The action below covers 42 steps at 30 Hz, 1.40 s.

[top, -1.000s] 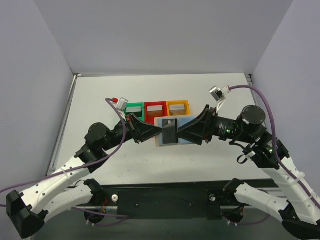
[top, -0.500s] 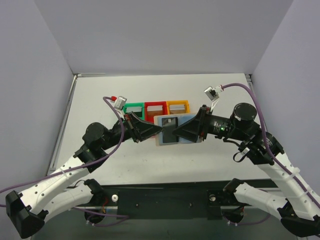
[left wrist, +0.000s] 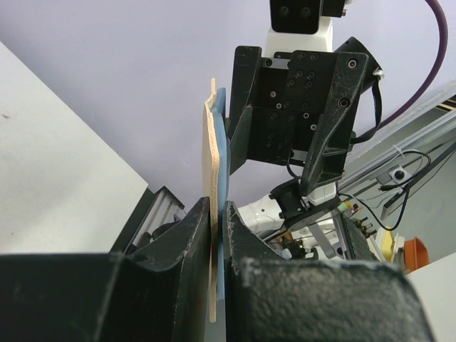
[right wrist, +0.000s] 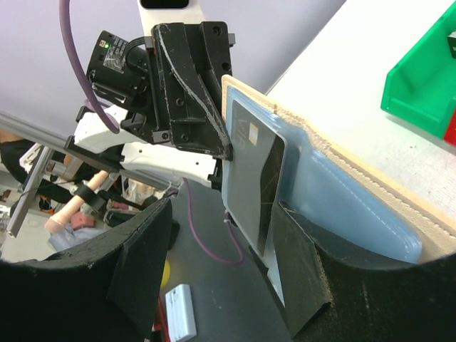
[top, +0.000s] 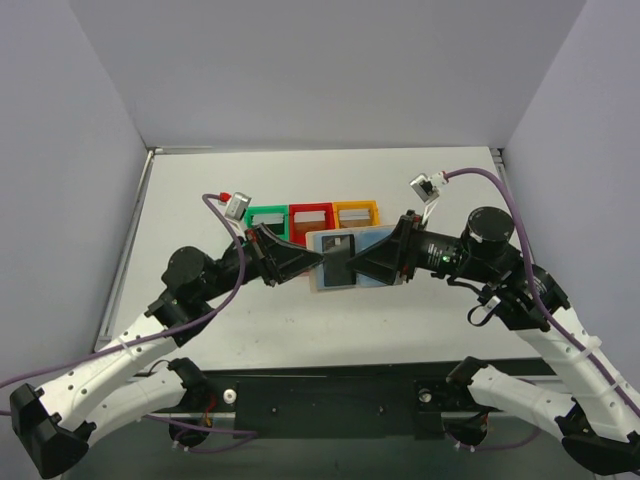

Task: Take the credit cards out of the card holder
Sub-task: Remove the credit card from the card holder.

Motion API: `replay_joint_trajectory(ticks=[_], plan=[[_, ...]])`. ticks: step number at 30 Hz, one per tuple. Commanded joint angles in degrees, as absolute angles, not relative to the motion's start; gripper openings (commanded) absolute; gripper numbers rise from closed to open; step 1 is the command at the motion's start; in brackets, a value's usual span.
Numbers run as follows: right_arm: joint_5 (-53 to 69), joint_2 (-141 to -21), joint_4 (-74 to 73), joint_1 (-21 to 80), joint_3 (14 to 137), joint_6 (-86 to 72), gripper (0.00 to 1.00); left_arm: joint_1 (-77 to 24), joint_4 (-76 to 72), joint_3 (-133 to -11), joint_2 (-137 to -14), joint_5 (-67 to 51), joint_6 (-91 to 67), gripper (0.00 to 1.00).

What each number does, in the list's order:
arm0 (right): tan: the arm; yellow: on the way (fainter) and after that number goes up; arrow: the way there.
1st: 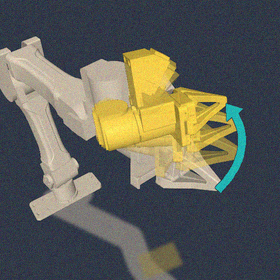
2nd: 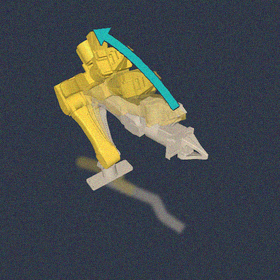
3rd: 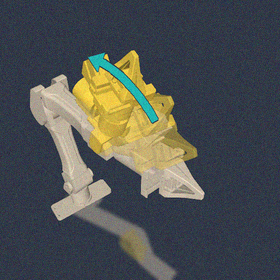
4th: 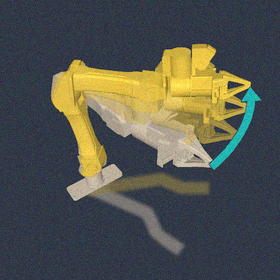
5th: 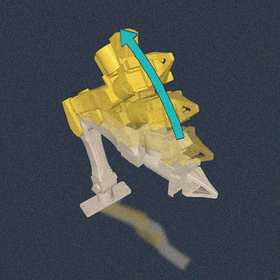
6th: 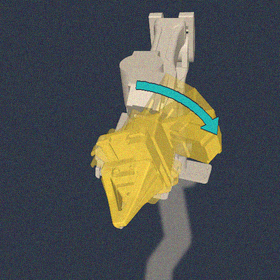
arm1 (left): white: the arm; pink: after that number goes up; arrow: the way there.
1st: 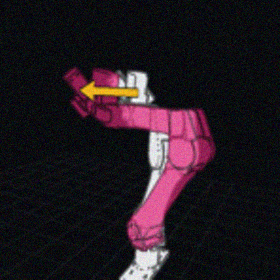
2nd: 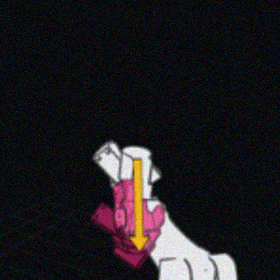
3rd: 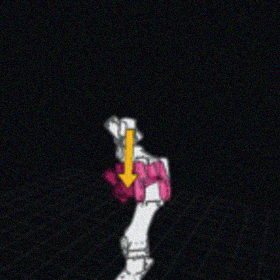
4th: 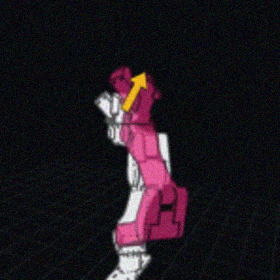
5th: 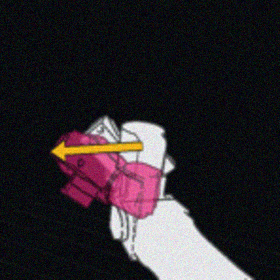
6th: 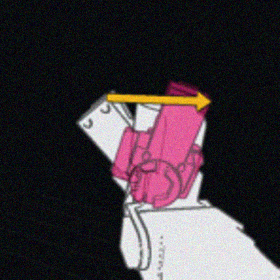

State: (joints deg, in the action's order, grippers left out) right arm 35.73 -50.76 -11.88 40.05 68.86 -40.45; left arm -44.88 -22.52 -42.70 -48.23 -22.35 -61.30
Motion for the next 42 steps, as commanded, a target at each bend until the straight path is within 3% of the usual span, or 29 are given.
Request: replay_joint_trajectory(ticks=[1, 42], plan=[[35.1, -50.2, -11.3, 39.6, 69.3, -39.5, 0.53, -44.7, -27.4, -43.3, -46.9, -23.3, -62.2, 0.00], [39.6, -50.3, -5.1, 39.7, 67.1, -43.5, 0.53, -44.8, -32.3, -43.0, -51.3, -23.1, -64.2, 0.00]])
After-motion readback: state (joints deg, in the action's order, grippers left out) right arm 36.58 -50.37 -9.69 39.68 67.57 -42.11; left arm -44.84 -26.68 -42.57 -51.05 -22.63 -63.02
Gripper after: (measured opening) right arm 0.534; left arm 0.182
